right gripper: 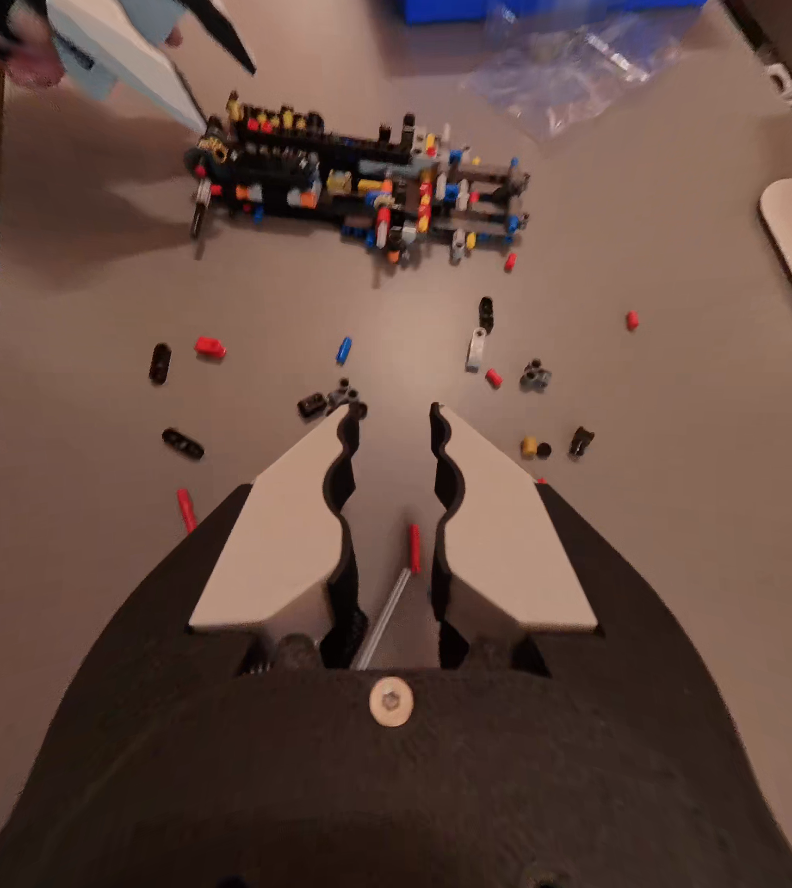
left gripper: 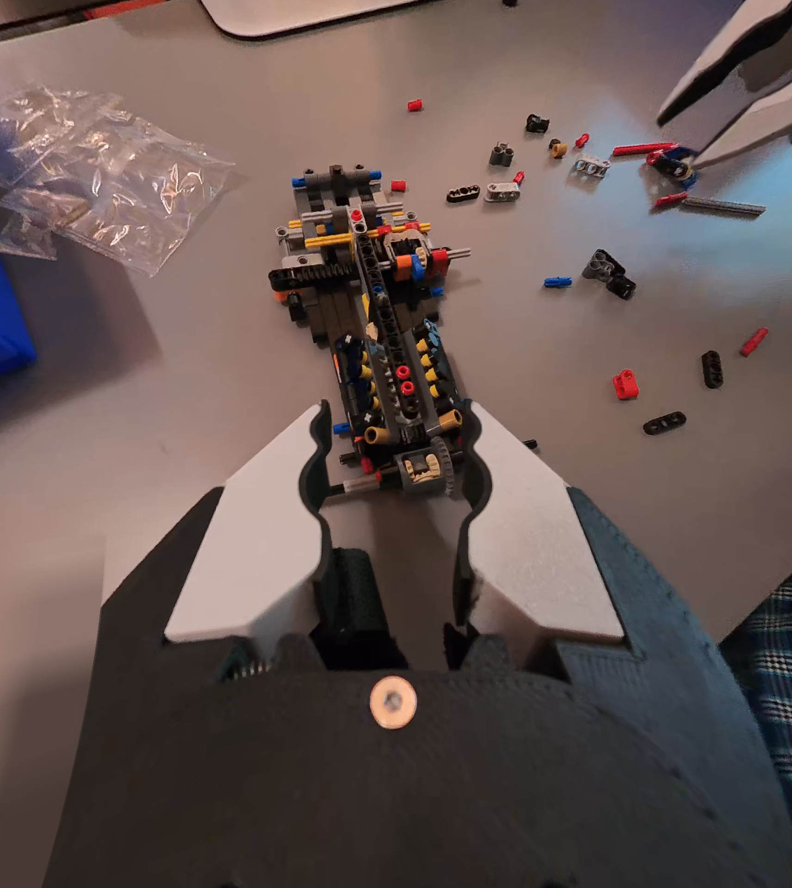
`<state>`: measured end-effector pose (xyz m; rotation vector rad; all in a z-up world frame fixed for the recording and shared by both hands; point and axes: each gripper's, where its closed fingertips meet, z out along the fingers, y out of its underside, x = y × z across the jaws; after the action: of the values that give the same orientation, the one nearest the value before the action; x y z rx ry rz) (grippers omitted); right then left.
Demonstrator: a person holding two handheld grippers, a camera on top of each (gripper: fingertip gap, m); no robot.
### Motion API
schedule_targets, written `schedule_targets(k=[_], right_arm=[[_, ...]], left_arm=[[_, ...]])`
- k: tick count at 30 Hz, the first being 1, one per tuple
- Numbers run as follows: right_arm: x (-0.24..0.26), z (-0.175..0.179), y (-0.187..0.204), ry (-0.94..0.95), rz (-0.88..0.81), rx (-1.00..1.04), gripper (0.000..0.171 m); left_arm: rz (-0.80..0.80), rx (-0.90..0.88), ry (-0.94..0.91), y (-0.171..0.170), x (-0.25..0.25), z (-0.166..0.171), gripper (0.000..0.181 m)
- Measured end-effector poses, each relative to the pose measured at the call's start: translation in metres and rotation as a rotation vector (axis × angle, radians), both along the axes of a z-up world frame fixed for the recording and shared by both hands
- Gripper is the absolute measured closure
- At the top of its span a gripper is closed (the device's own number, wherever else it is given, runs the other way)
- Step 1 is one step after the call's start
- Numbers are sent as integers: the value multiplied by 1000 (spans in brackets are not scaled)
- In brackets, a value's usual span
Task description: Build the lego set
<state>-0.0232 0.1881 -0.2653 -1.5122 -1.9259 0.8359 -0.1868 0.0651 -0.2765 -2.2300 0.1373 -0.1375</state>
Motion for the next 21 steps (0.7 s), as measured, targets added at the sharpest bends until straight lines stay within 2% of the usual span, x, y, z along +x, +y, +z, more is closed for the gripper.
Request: schedule_targets(k=[6, 14, 16, 18, 21], right_arm=[[-3, -24, -34, -83, 126, 61, 142], [-14, -42, -53, -161, 139, 53, 149], [-15, -46, -53, -169, 134, 63, 154], [-16, -46, -51, -161, 121, 84, 167], [-17, -47, -49, -155, 112, 89, 169]], left_arm=[[-27, 10, 12, 3, 5, -1, 128], [-1, 44, 48, -2, 9, 4, 129], [9, 54, 37, -4, 9, 5, 129], [20, 62, 33, -6, 9, 7, 130], [32, 70, 42, -9, 8, 10, 130]])
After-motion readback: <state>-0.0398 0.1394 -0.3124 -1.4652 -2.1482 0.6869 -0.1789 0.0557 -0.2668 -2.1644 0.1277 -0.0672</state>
